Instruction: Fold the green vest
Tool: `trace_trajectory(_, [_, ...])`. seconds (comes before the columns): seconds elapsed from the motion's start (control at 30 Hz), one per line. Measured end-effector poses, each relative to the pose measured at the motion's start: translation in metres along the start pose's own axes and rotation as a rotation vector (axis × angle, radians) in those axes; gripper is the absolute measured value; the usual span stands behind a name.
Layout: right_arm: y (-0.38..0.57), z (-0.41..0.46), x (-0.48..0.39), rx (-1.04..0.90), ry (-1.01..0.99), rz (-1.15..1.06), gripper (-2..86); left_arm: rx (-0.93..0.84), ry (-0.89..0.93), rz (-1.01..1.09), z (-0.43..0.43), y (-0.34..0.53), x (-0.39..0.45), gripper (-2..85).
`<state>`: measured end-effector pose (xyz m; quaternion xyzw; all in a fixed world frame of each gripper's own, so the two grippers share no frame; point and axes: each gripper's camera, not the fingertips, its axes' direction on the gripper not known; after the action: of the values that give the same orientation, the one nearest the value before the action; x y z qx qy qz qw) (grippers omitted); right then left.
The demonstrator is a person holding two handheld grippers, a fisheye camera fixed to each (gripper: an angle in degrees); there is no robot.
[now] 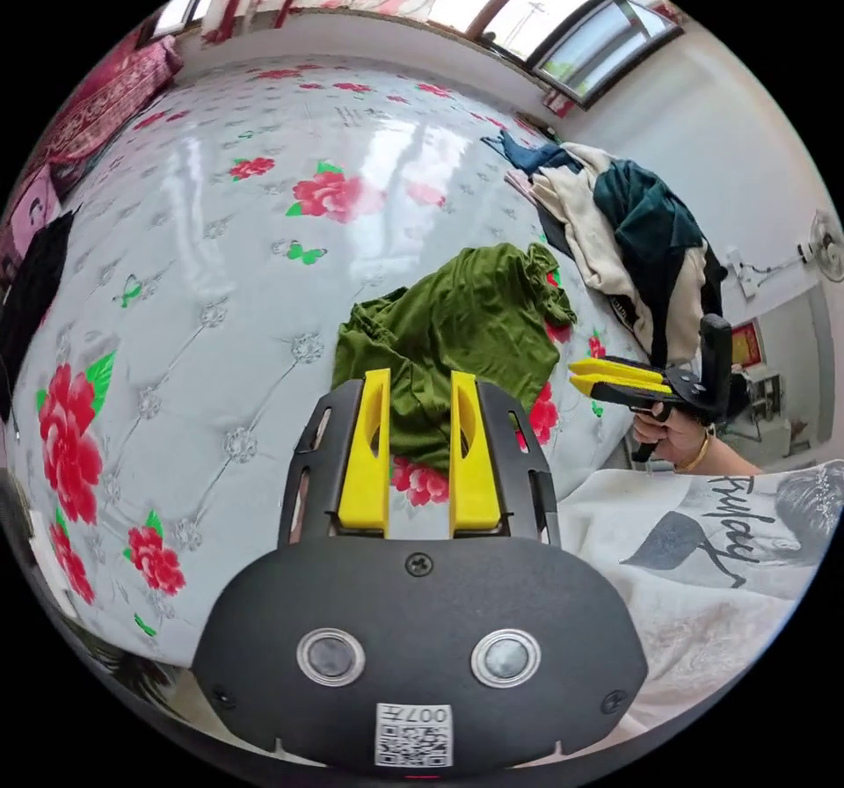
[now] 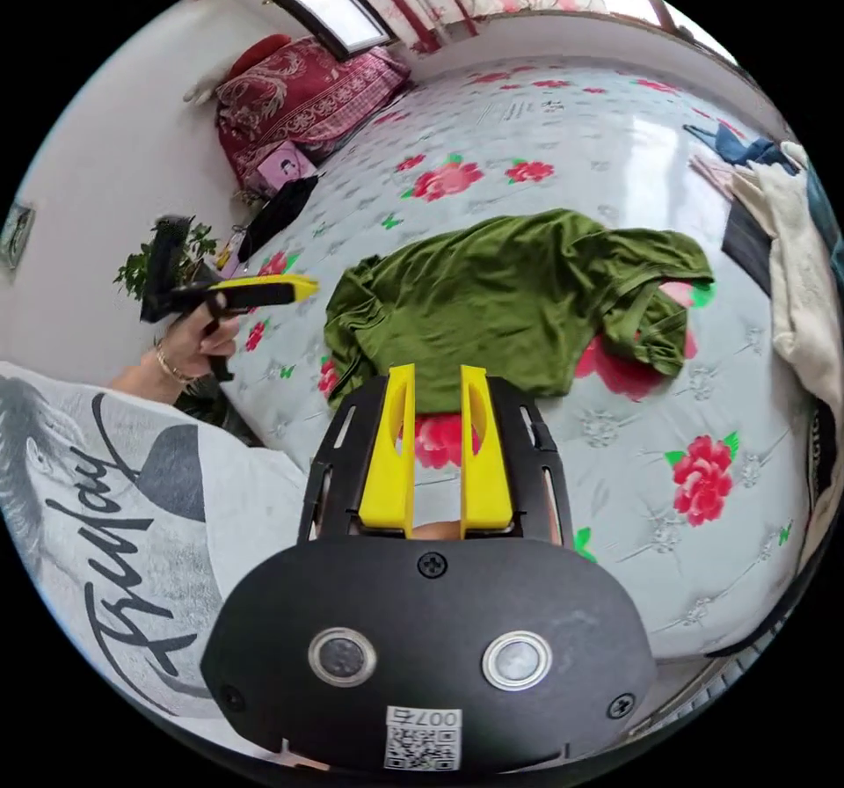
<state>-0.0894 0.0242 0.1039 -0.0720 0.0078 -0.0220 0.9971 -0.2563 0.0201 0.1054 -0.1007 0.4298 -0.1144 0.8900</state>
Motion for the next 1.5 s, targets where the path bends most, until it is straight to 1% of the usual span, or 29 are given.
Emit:
trace_trajectory(0.03, [-0.003, 0.007, -0.006, -0.021, -0.012, -0.032, 7.0, -0.072, -0.043, -0.002, 0.023, -0.010, -0.001, 8.6])
trace_trajectory(0.07, [-0.008, 0.019, -0.017, -0.065, -0.022, -0.103, 7.3, -0.106, -0.065, -0.010, 0.032, -0.013, -0.002, 7.8])
trace_trajectory(0.1, [-0.012, 0.030, -0.029, -0.103, -0.016, -0.176, 7.5, -0.118, -0.090, -0.009, 0.041, -0.017, -0.002, 5.9])
trace_trajectory(0.13, [-0.014, 0.036, -0.034, -0.117, -0.013, -0.209, 7.6, -0.083, -0.088, 0.011, 0.037, -0.017, 0.001, 3.7])
trace_trajectory(0.17, [-0.017, 0.046, -0.043, -0.146, -0.010, -0.267, 7.5, -0.095, -0.085, 0.010, 0.038, -0.018, 0.001, 2.8])
trace_trajectory(0.23, [-0.022, 0.062, -0.052, -0.192, -0.006, -0.326, 7.1, -0.099, -0.040, -0.024, 0.031, -0.018, -0.002, 0.1])
trace_trajectory(0.3, [-0.029, 0.086, -0.059, -0.275, 0.047, -0.371, 5.6, -0.041, 0.036, -0.061, 0.013, -0.015, -0.006, -0.6])
trace_trajectory(0.37, [-0.031, 0.085, -0.062, -0.226, 0.172, -0.395, 2.9, 0.049, 0.110, -0.106, -0.012, -0.010, -0.010, -0.8])
trace_trajectory(0.43, [-0.038, 0.080, -0.057, -0.268, 0.164, -0.396, 1.5, 0.174, 0.170, -0.148, -0.052, -0.001, -0.016, -0.9])
trace_trajectory(0.47, [-0.041, 0.064, -0.052, -0.230, 0.190, -0.380, 0.9, 0.228, 0.176, -0.161, -0.073, 0.005, -0.019, -0.9])
trace_trajectory(0.5, [-0.043, 0.036, -0.047, -0.137, 0.215, -0.368, 0.5, 0.257, 0.178, -0.165, -0.083, 0.009, -0.020, -0.9])
trace_trajectory(0.53, [-0.043, 0.019, -0.045, -0.090, 0.220, -0.361, 0.4, 0.310, 0.185, -0.175, -0.103, 0.018, -0.021, -1.0])
trace_trajectory(0.6, [-0.039, -0.061, -0.041, 0.113, 0.251, -0.337, 0.1, 0.374, 0.215, -0.185, -0.129, 0.034, -0.021, -1.0])
trace_trajectory(0.63, [-0.036, -0.082, -0.042, 0.160, 0.257, -0.339, 0.1, 0.404, 0.241, -0.179, -0.144, 0.045, -0.017, -1.0])
trace_trajectory(0.7, [-0.016, -0.160, -0.058, 0.331, 0.263, -0.387, 0.1, 0.425, 0.259, -0.139, -0.159, 0.061, -0.001, -0.9])
trace_trajectory(0.77, [0.004, -0.193, -0.076, 0.394, 0.273, -0.472, 0.3, 0.408, 0.246, -0.079, -0.160, 0.074, 0.021, -0.9])
trace_trajectory(0.83, [0.018, -0.192, -0.085, 0.344, 0.320, -0.509, 0.7, 0.338, 0.228, -0.060, -0.136, 0.089, 0.038, -0.7])
trace_trajectory(0.9, [0.028, -0.152, -0.077, 0.203, 0.388, -0.447, 1.8, 0.239, 0.171, -0.108, -0.104, 0.100, 0.035, -0.3])
trace_trajectory(0.93, [0.031, -0.138, -0.073, 0.163, 0.393, -0.421, 2.4, 0.166, 0.149, -0.144, -0.084, 0.108, 0.029, 0.3])
trace_trajectory(1.0, [0.047, -0.082, -0.052, -0.039, 0.342, -0.344, 4.7, 0.098, 0.167, -0.187, -0.064, 0.120, 0.018, 2.3])
trace_trajectory(1.07, [0.058, -0.052, -0.041, -0.153, 0.329, -0.279, 6.0, 0.070, 0.171, -0.222, -0.056, 0.129, 0.009, 4.9])
trace_trajectory(1.13, [0.068, -0.038, -0.034, -0.166, 0.348, -0.238, 6.8, 0.069, 0.161, -0.203, -0.055, 0.125, 0.009, 5.8])
trace_trajectory(1.2, [0.071, -0.035, -0.022, -0.134, 0.360, -0.165, 7.3, 0.057, 0.154, -0.162, -0.051, 0.114, 0.015, 6.6])
trace_trajectory(1.3, [0.064, -0.039, 0.001, -0.070, 0.368, -0.042, 6.8, 0.047, 0.143, -0.048, -0.040, 0.086, 0.039, 7.4])
trace_trajectory(1.4, [0.055, -0.032, 0.019, -0.052, 0.353, 0.041, 6.0, 0.062, 0.081, 0.073, -0.028, 0.054, 0.068, 7.8])
trace_trajectory(1.5, [0.049, -0.009, 0.028, -0.104, 0.327, 0.069, 5.2, 0.058, 0.055, 0.129, -0.011, 0.025, 0.081, 8.6])
